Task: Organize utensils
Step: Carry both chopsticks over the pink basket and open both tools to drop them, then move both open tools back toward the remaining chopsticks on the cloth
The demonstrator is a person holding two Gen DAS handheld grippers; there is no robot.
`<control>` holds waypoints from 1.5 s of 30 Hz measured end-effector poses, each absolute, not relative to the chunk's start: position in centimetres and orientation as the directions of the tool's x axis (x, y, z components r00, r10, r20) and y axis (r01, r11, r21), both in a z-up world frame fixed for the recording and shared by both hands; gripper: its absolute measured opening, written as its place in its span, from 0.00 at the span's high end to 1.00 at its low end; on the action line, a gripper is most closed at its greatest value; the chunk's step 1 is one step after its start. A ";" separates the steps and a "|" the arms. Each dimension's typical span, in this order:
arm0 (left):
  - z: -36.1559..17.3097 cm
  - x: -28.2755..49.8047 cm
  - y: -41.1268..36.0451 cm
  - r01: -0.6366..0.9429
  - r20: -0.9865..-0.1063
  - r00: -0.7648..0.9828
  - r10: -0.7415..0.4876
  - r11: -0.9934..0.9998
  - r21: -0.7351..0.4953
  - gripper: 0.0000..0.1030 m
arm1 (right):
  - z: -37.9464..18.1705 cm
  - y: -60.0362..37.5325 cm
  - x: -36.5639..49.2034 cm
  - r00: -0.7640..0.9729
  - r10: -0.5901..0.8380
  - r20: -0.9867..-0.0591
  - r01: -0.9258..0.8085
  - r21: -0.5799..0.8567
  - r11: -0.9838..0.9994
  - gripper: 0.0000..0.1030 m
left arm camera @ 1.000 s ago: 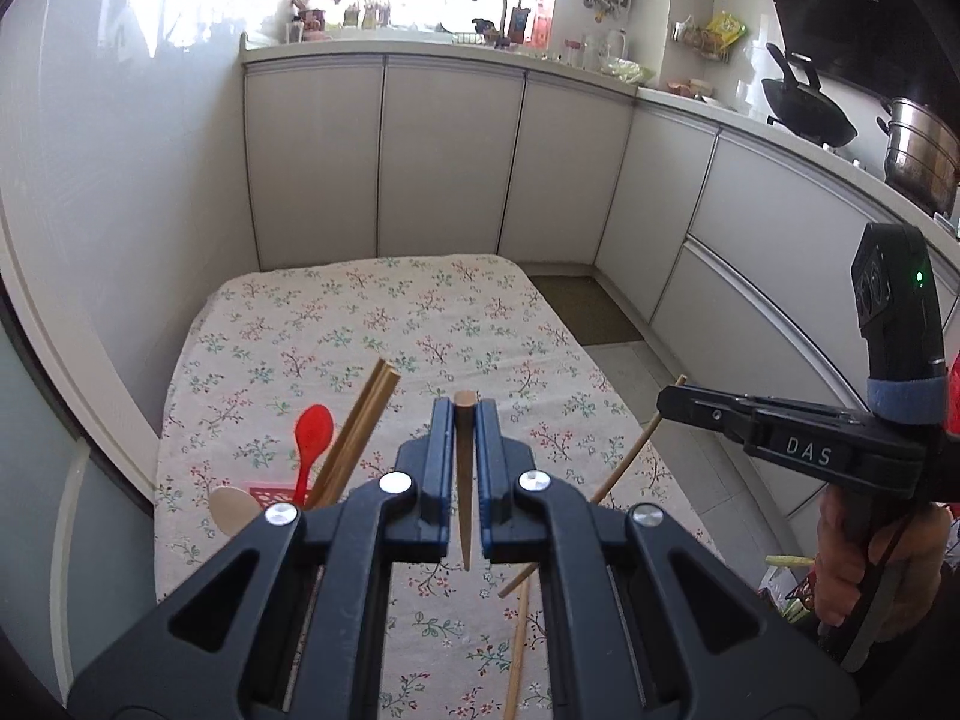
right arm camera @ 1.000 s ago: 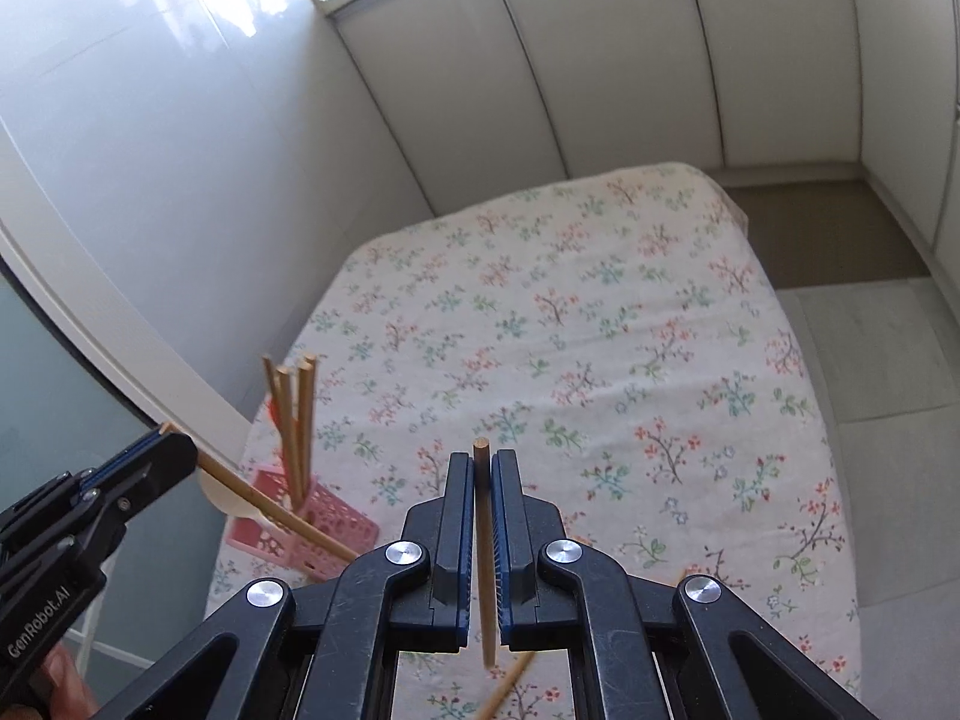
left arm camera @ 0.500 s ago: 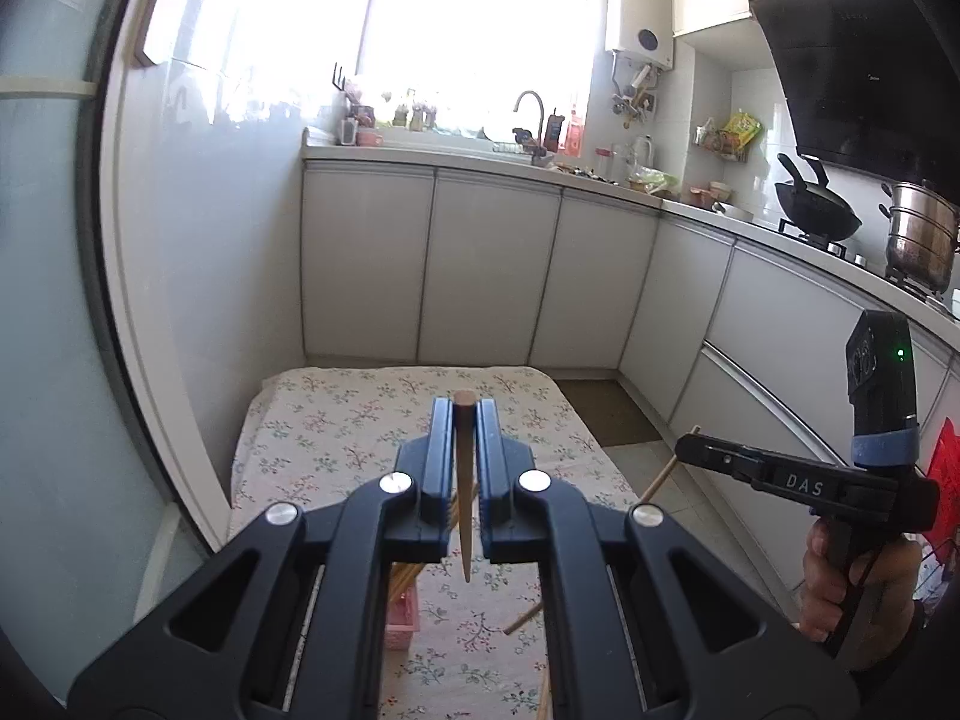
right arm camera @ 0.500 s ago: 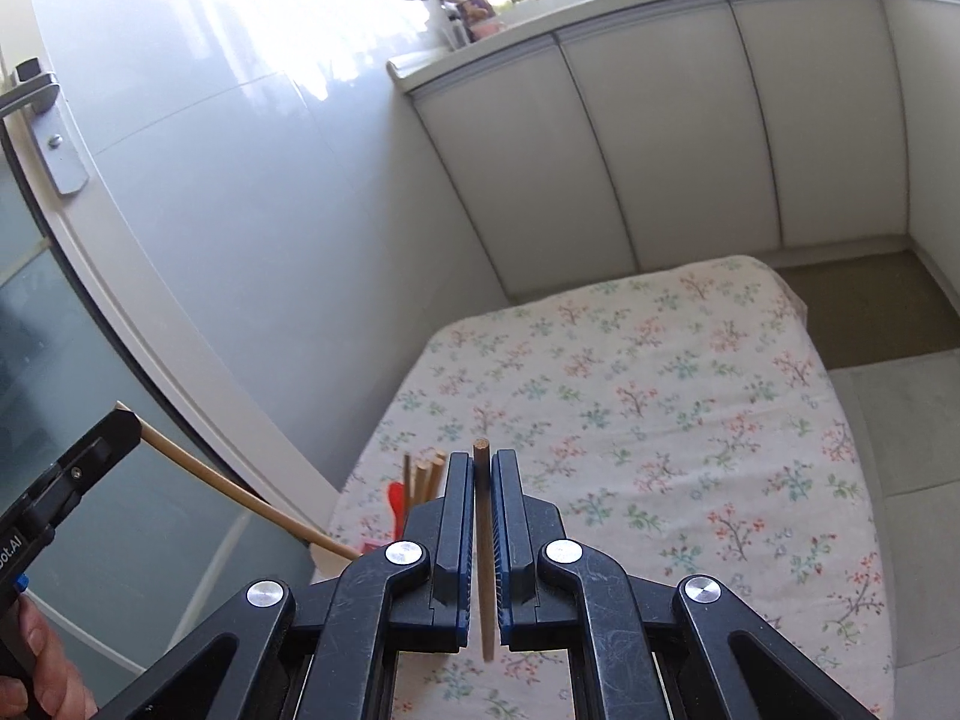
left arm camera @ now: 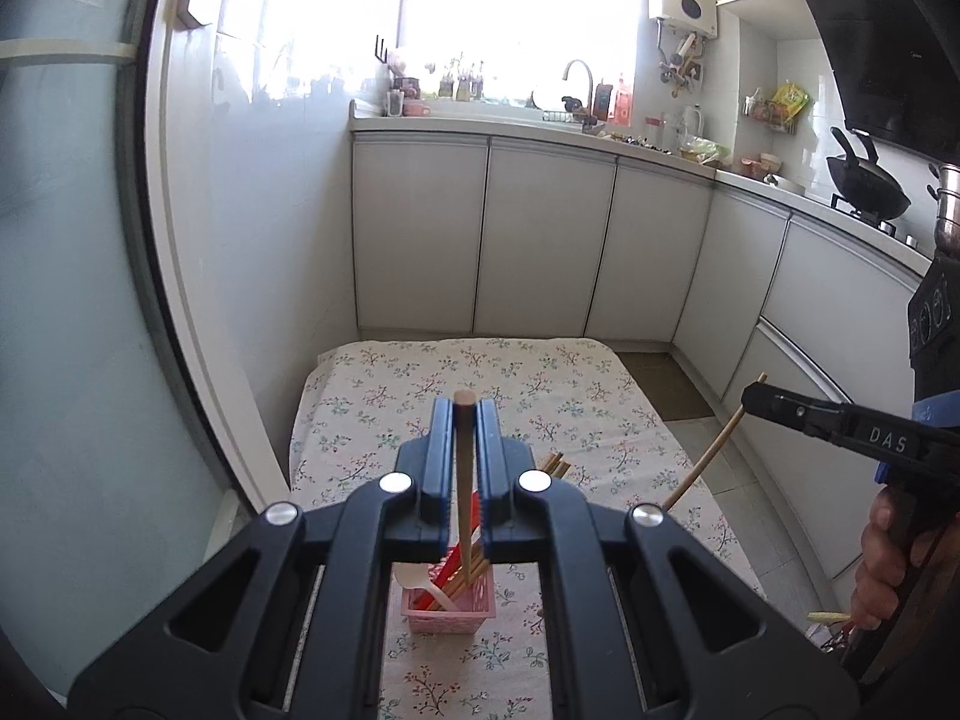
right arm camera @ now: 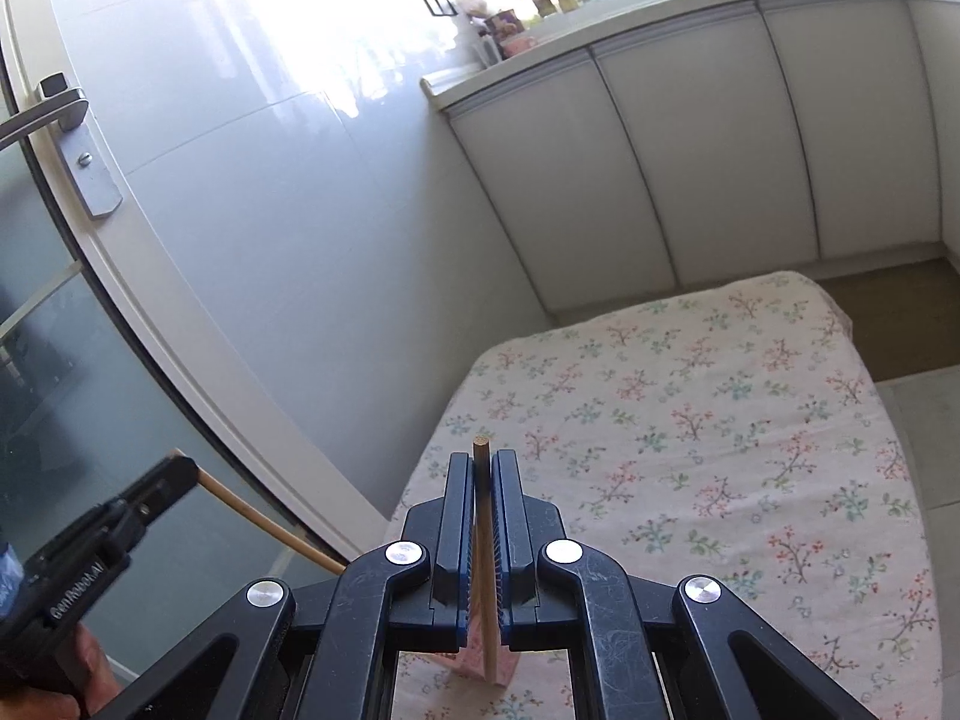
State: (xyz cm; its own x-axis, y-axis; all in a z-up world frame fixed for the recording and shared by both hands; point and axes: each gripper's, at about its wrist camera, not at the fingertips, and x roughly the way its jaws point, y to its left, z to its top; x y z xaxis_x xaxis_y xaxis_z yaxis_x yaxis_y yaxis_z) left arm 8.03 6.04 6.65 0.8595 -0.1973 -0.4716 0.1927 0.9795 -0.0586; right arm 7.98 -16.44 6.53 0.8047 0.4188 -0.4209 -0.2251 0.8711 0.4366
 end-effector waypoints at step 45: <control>2.8 10.4 8.2 0.113 -0.614 0.768 -0.183 0.982 -0.151 0.38 | 4.1 -11.7 10.8 0.775 0.463 -0.430 -0.306 0.385 0.871 0.58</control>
